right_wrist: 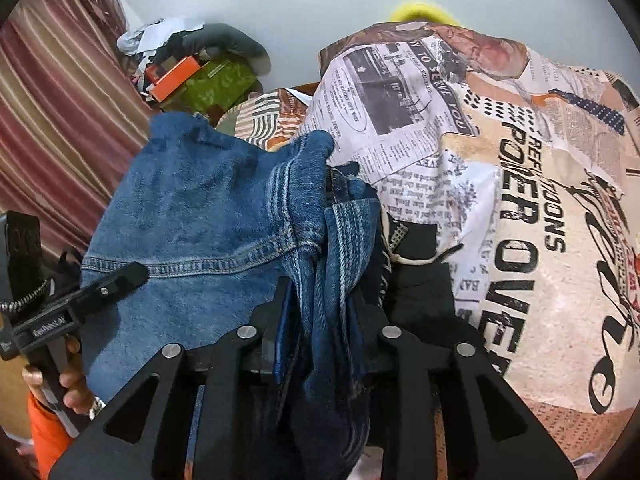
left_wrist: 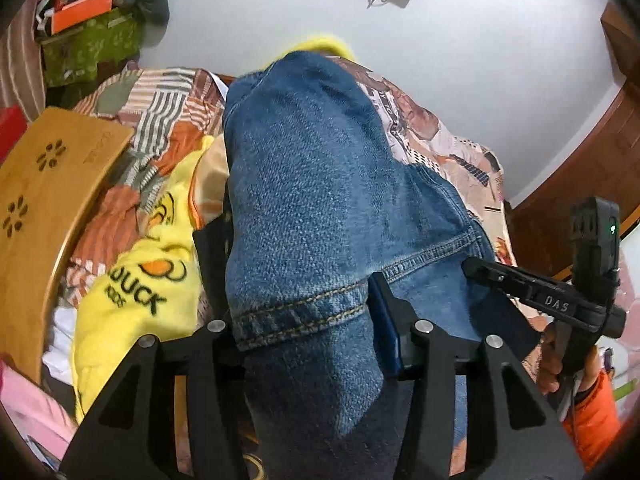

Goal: Fold large clothes

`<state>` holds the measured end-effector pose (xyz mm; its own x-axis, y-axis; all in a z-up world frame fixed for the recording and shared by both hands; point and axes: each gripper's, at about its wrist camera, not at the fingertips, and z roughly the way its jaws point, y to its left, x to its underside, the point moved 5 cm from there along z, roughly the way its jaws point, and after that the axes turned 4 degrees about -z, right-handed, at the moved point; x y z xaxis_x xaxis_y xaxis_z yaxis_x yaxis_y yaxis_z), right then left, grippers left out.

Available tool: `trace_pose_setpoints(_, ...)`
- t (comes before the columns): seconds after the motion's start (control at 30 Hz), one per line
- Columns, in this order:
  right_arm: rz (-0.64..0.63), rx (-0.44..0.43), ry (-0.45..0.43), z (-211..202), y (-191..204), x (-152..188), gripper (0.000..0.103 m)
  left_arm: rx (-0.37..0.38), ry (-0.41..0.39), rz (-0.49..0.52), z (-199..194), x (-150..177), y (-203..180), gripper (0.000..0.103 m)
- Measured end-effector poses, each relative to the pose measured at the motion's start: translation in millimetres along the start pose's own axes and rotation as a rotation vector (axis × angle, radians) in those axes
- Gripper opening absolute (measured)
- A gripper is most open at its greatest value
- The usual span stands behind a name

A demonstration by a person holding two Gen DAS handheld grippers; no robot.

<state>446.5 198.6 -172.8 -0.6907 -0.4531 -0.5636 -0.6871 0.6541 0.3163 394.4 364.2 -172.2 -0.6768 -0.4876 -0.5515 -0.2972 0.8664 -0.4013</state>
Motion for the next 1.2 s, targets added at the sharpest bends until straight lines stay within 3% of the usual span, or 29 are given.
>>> trace_pose_setpoints(0.17, -0.071, 0.088, 0.029, -15.9, 9.8, 18.2, 0.037, -0.066, -0.039, 0.036, -21.4, 15.2, -3.8, 0.058)
trace_pose_setpoints(0.47, -0.214, 0.136, -0.025, -83.5, 40.3, 71.2, 0.037, -0.189, -0.091, 0.131, -73.7, 72.3, -28.1, 0.061)
trace_pose_setpoints(0.63, -0.209, 0.096, -0.167, -150.1, 60.0, 85.4, 0.037, -0.195, -0.202, 0.178, -128.7, 94.9, -62.0, 0.061)
trace_pose_setpoints(0.9, -0.265, 0.064, -0.490, -268.8, 108.7, 103.2, 0.037, -0.177, -0.535, 0.278, -255.3, 133.6, -142.6, 0.061)
trace_pose_setpoints(1.0, -0.289, 0.070, -0.604, -304.6, 126.9, 113.4, 0.042, -0.151, -0.658, 0.292, -298.6, 149.2, -166.3, 0.061)
trace_pose_setpoints(1.2, -0.320, 0.077, -0.762, -349.8, 156.0, 139.8, 0.048, -0.164, -0.833, 0.325, -348.8, 180.9, -193.7, 0.064)
